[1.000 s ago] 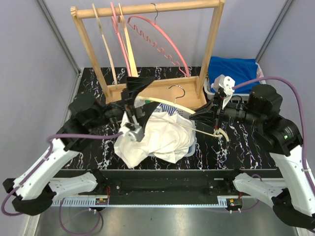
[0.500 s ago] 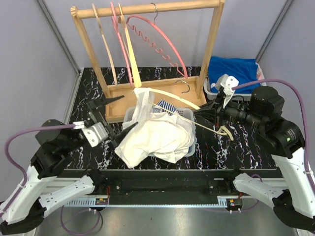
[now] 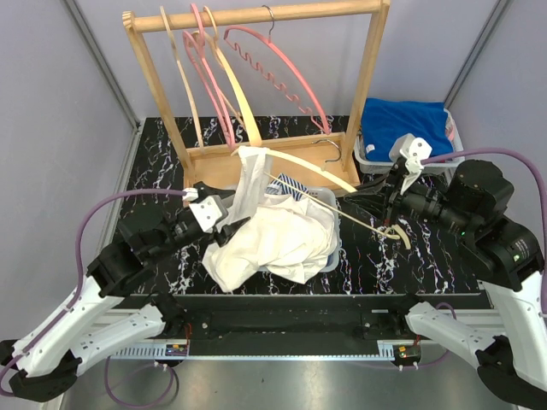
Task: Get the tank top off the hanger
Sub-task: Remove the tank top from the hanger, then place the tank top in the bin.
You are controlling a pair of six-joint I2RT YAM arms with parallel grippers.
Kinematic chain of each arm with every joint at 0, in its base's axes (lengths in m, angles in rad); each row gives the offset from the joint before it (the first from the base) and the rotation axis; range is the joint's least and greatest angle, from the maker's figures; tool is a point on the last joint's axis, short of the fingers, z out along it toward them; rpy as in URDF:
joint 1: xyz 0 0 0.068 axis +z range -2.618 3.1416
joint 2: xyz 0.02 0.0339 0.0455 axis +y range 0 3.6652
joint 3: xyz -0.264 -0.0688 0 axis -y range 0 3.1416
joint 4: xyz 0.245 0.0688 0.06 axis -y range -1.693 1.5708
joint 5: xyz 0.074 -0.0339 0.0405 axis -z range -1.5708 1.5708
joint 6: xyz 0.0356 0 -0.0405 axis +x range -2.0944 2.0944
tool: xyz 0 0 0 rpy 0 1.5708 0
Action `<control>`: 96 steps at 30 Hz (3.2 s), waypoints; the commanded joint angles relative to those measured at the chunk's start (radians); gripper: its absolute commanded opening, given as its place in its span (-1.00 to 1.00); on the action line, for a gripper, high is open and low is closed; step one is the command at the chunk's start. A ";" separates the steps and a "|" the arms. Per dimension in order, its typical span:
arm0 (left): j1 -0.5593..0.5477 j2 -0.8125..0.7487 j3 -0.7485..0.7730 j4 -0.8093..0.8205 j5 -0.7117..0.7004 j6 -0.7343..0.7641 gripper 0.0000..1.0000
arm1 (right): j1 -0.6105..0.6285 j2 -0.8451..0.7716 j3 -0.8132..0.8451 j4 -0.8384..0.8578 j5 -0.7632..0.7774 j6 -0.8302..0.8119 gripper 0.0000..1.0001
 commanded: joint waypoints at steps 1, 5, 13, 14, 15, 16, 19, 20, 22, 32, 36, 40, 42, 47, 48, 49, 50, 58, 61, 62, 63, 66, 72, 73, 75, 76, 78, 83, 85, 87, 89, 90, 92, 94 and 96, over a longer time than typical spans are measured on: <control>0.000 0.030 0.007 0.106 -0.048 -0.021 0.16 | -0.001 0.010 0.030 0.086 -0.033 0.019 -1.00; 0.000 0.088 0.050 0.113 -0.045 0.026 -0.32 | -0.001 -0.001 0.034 0.086 -0.048 0.025 -1.00; 0.001 0.146 0.105 0.094 -0.002 0.015 -0.34 | 0.000 -0.030 0.042 0.075 -0.056 0.032 -1.00; 0.000 0.146 0.099 0.103 -0.008 0.020 -0.40 | 0.000 -0.030 0.042 0.075 -0.056 0.033 -1.00; 0.001 0.148 0.098 0.108 -0.021 0.023 -0.58 | -0.001 -0.033 0.042 0.075 -0.060 0.035 -1.00; 0.001 0.148 0.098 0.114 -0.026 0.029 -0.68 | 0.000 -0.035 0.042 0.072 -0.060 0.035 -1.00; 0.003 0.146 0.101 0.150 -0.051 0.043 -1.00 | -0.001 -0.039 0.041 0.062 -0.057 0.039 -1.00; 0.006 0.148 0.105 0.154 -0.051 0.051 -1.00 | 0.000 -0.042 0.036 0.058 -0.057 0.041 -1.00; 0.009 0.152 0.133 0.156 -0.063 0.060 -1.00 | 0.000 -0.047 0.033 0.042 -0.051 0.045 -1.00; 0.035 0.228 0.342 0.136 -0.127 0.233 -1.00 | -0.001 -0.113 0.010 -0.040 0.012 0.058 -1.00; 0.059 0.228 0.342 0.174 -0.163 0.256 -1.00 | 0.000 -0.137 0.042 -0.101 0.059 0.047 -1.00; 0.086 0.257 0.354 0.217 -0.213 0.275 -1.00 | 0.000 -0.162 0.068 -0.167 0.047 0.059 -1.00; 0.096 0.289 0.374 0.219 -0.226 0.264 -1.00 | -0.001 -0.174 0.083 -0.199 0.023 0.070 -1.00; 0.112 0.343 0.389 0.249 -0.201 0.275 -1.00 | 0.000 -0.219 0.081 -0.245 0.061 0.094 -1.00; 0.112 0.356 0.394 0.252 -0.196 0.275 -1.00 | 0.000 -0.240 0.082 -0.236 0.065 0.093 -1.00; 0.118 0.373 0.426 0.261 -0.187 0.293 -1.00 | -0.001 -0.252 0.082 -0.213 0.073 0.093 -1.00; 0.121 0.424 0.452 0.268 -0.171 0.305 -1.00 | 0.000 -0.260 0.090 -0.201 0.073 0.091 -1.00; 0.132 0.663 0.845 0.161 -0.011 0.258 -1.00 | 0.000 -0.288 0.117 -0.201 0.059 0.093 -1.00; 0.132 0.616 0.716 0.145 0.063 0.212 -1.00 | 0.000 -0.326 0.116 -0.169 0.105 0.085 -1.00; 0.130 0.570 0.602 0.148 0.099 0.204 -1.00 | 0.000 -0.337 0.114 -0.155 0.139 0.084 -1.00; 0.132 0.548 0.549 0.147 0.118 0.200 -1.00 | 0.000 -0.354 0.113 -0.137 0.151 0.082 -1.00; 0.132 0.469 0.381 0.098 0.217 0.199 -1.00 | 0.000 -0.352 0.120 -0.126 0.193 0.075 -1.00; 0.132 0.364 0.165 -0.028 0.316 0.271 -1.00 | 0.000 -0.338 0.102 -0.045 0.324 0.078 -1.00; 0.132 0.366 0.147 -0.059 0.319 0.278 -1.00 | 0.000 -0.338 0.082 -0.020 0.352 0.094 -1.00; 0.132 0.386 0.136 -0.083 0.322 0.269 -1.00 | 0.000 -0.332 0.064 0.037 0.419 0.102 -1.00; 0.130 0.395 0.121 -0.100 0.321 0.262 -1.00 | 0.000 -0.326 0.048 0.048 0.449 0.114 -1.00; 0.132 0.416 0.101 -0.097 0.317 0.255 -1.00 | 0.000 -0.299 0.038 0.071 0.585 0.114 -1.00; 0.103 0.419 -0.080 0.051 0.240 0.249 -1.00 | 0.000 -0.222 -0.004 0.089 0.711 0.107 -1.00; 0.087 0.438 -0.117 0.102 0.207 0.253 -1.00 | 0.000 -0.211 -0.028 0.114 0.723 0.107 -1.00; 0.083 0.456 -0.146 0.128 0.198 0.241 -0.98 | 0.000 -0.200 -0.041 0.140 0.726 0.104 -1.00; 0.075 0.453 -0.189 0.162 0.193 0.261 -0.90 | 0.000 -0.184 -0.041 0.153 0.722 0.104 -1.00; 0.069 0.455 -0.235 0.183 0.184 0.287 -0.56 | 0.000 -0.179 -0.042 0.166 0.720 0.102 -1.00; 0.049 0.478 -0.260 0.185 0.157 0.293 0.07 | -0.001 -0.154 -0.042 0.175 0.717 0.104 -1.00; 0.041 0.495 -0.290 0.182 0.149 0.275 0.50 | 0.000 -0.134 -0.041 0.186 0.713 0.114 -1.00; 0.029 0.502 -0.301 0.142 0.150 0.265 0.89 | 0.002 -0.108 -0.044 0.199 0.710 0.130 -1.00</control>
